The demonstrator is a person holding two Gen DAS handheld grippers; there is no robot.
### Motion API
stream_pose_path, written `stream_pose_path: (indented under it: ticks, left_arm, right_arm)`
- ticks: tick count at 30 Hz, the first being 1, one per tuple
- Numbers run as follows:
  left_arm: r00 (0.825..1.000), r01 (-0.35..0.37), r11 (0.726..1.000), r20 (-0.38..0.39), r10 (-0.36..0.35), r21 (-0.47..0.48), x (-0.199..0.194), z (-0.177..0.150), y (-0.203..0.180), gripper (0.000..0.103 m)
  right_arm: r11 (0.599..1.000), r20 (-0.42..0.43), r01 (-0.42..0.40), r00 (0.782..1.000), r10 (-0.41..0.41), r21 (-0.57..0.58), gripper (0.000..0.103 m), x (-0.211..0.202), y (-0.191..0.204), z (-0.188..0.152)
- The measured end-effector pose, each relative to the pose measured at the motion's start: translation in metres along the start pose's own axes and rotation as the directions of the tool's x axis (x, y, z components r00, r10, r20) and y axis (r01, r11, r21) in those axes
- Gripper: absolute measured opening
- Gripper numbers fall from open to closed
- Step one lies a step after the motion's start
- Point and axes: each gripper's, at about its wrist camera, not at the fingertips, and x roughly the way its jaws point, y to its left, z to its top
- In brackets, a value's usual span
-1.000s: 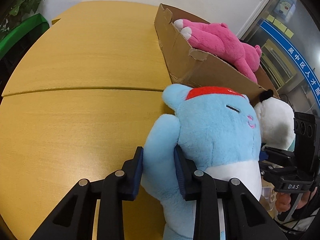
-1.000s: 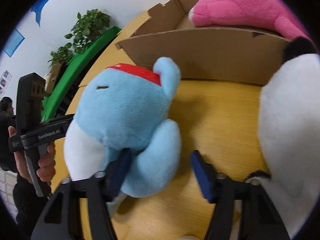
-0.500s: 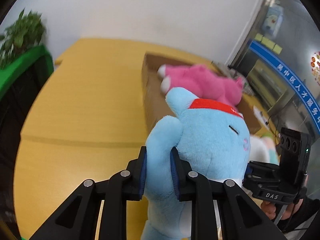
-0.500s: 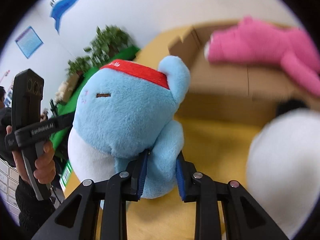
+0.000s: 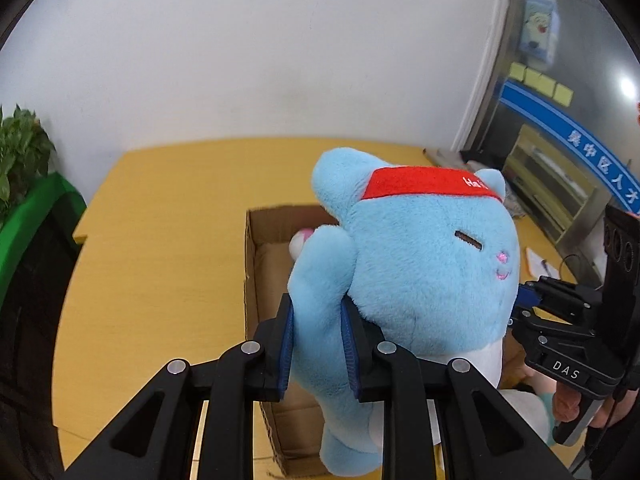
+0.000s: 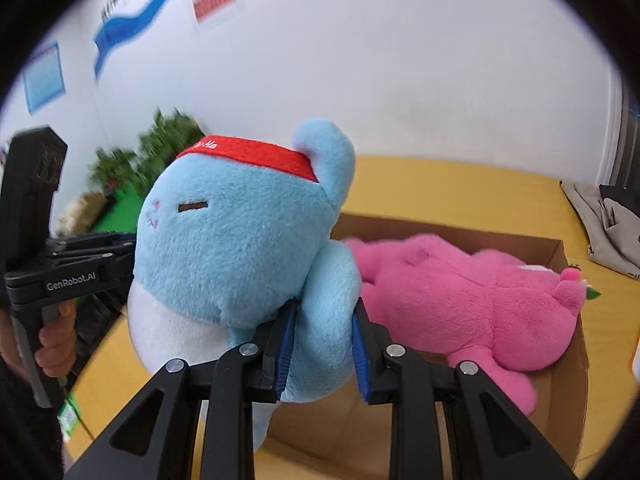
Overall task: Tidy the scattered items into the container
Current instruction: 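Lift the blue cat with the left gripper and carry it over the box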
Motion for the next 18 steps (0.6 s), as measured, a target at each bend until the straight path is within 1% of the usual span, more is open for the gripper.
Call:
stream_pose_path:
  ticks: [2,3,4,5,7,9,10,13,15,18]
  left_arm:
    - [0.998,-0.012,1.000,-0.069,0.010,-0.024,0.034,-0.007,0.012,0.022]
    - [0.994,-0.019,0.999,-0.107,0.015,-0.032,0.051,-0.011,0.014,0.022]
    - [0.989,-0.030,0.999,-0.149,0.025,-0.033,0.068,-0.016,0.017,0.022]
    - [0.982,-0.044,0.999,-0.184,0.038,-0.027,0.082,-0.022,0.020,0.022]
    - [0.971,-0.075,0.997,-0.228,0.072,-0.004,0.098,-0.032,0.023,0.022]
    - [0.971,-0.077,0.997,-0.230,0.074,-0.006,0.101,-0.037,0.024,0.022]
    - [0.970,-0.084,0.996,-0.227,0.081,-0.004,0.099,-0.037,0.024,0.023]
    - [0.965,-0.126,0.992,-0.231,0.129,0.027,0.099,-0.035,0.017,0.024]
    - [0.963,-0.142,0.989,-0.227,0.148,0.040,0.099,-0.034,0.011,0.025]
    - [0.960,-0.167,0.985,-0.220,0.173,0.046,0.096,-0.036,0.010,0.026]
  right_arm:
    - [1.000,-0.074,0.016,0.997,-0.017,-0.007,0.025,0.032,-0.006,-0.007]
    - [1.000,-0.106,0.013,0.994,-0.013,0.000,0.025,0.042,-0.009,-0.013]
    - [1.000,-0.157,0.005,0.988,-0.004,0.011,0.025,0.058,-0.017,-0.021]
    - [1.000,-0.215,-0.004,0.977,0.009,0.025,0.025,0.073,-0.022,-0.030]
    - [0.998,-0.333,-0.035,0.942,0.052,0.057,0.025,0.104,-0.028,-0.044]
    - [0.996,-0.407,-0.061,0.910,0.082,0.065,0.025,0.122,-0.028,-0.055]
    - [0.996,-0.421,-0.068,0.902,0.089,0.066,0.026,0.125,-0.026,-0.056]
    - [0.995,-0.445,-0.083,0.890,0.098,0.054,0.027,0.128,-0.021,-0.058]
    - [0.997,-0.453,-0.070,0.888,0.082,0.042,0.028,0.133,-0.021,-0.057]
    - [0.998,-0.446,-0.050,0.893,0.061,0.037,0.031,0.130,-0.021,-0.059]
